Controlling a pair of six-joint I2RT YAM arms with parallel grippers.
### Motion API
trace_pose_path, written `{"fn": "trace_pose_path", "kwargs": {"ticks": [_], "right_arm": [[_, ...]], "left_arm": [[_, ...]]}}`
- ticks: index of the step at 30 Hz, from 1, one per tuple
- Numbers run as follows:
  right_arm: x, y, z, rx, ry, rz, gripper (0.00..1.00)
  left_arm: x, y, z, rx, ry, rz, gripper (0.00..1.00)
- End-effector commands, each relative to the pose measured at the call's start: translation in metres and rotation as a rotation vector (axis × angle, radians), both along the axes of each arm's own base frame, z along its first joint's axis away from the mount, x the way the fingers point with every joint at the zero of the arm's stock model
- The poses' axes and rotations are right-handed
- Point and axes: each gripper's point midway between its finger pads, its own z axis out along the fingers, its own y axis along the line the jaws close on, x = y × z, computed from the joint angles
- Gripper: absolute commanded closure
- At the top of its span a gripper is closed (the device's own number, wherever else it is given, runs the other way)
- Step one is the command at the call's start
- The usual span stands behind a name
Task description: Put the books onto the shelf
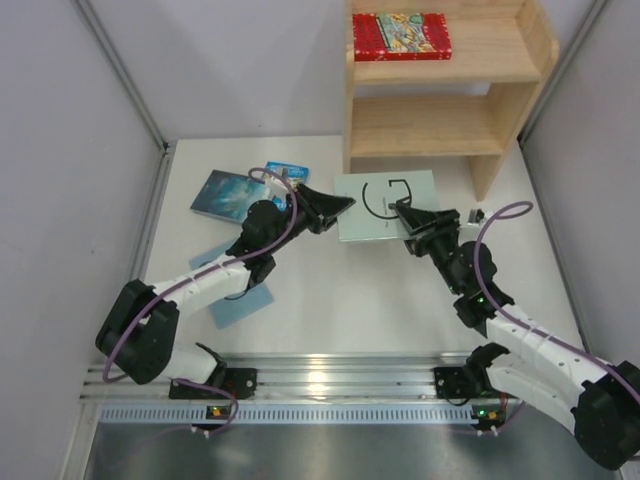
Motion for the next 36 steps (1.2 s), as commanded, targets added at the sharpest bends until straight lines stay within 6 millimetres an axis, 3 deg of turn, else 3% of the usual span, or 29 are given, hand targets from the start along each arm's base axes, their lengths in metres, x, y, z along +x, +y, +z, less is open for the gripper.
{"fn": "trace_pose_path", "kwargs": {"ticks": [1,5,6,9,12,16,18,21,23,27,32,33,36], "right_arm": [[0.009,-0.024,0.093,0.083,-0.252,-0.134,1.00],[0.012,-0.007,0.099,0.062,-0.259,-0.063,1.00],[0.010,0.000,0.099,0.055,-0.266,-0.024,0.92],[0.009,0.008,0.090,0.061,-0.238,0.013,0.47],[0.008,0.006,0.081,0.068,-0.214,-0.006,0.35],[0.009,0.004,0.077,0.086,-0.196,-0.014,0.31],[0.009,0.002,0.074,0.083,-0.191,-0.025,0.36],[0.012,0.006,0.071,0.067,-0.170,-0.011,0.61],[0.012,0.002,0.067,0.088,-0.162,-0.034,0.69],[0.010,-0.008,0.064,0.119,-0.146,-0.087,1.00],[0.016,-0.016,0.077,0.071,-0.173,-0.149,1.00],[0.016,-0.019,0.082,0.076,-0.186,-0.160,1.00],[0.020,-0.028,0.094,0.050,-0.197,-0.198,1.00]], "left_arm": [[-0.005,0.028,0.061,-0.108,-0.200,0.027,0.98],[-0.002,0.029,0.065,-0.103,-0.208,0.019,1.00],[-0.002,0.029,0.067,-0.105,-0.214,0.018,1.00],[0.003,0.035,0.068,-0.129,-0.200,0.062,1.00],[0.008,0.045,0.067,-0.160,-0.175,0.124,1.00],[0.012,0.046,0.070,-0.201,-0.152,0.138,1.00],[0.013,0.047,0.072,-0.216,-0.147,0.144,1.00],[0.014,0.046,0.077,-0.208,-0.156,0.143,1.00],[0.016,0.047,0.076,-0.199,-0.145,0.155,1.00],[0.014,0.056,0.073,-0.175,-0.138,0.201,1.00],[0.007,0.044,0.072,-0.098,-0.200,0.117,1.00],[0.007,0.041,0.069,-0.074,-0.203,0.100,0.89],[0.008,0.041,0.058,0.008,-0.188,0.084,0.41]]}}
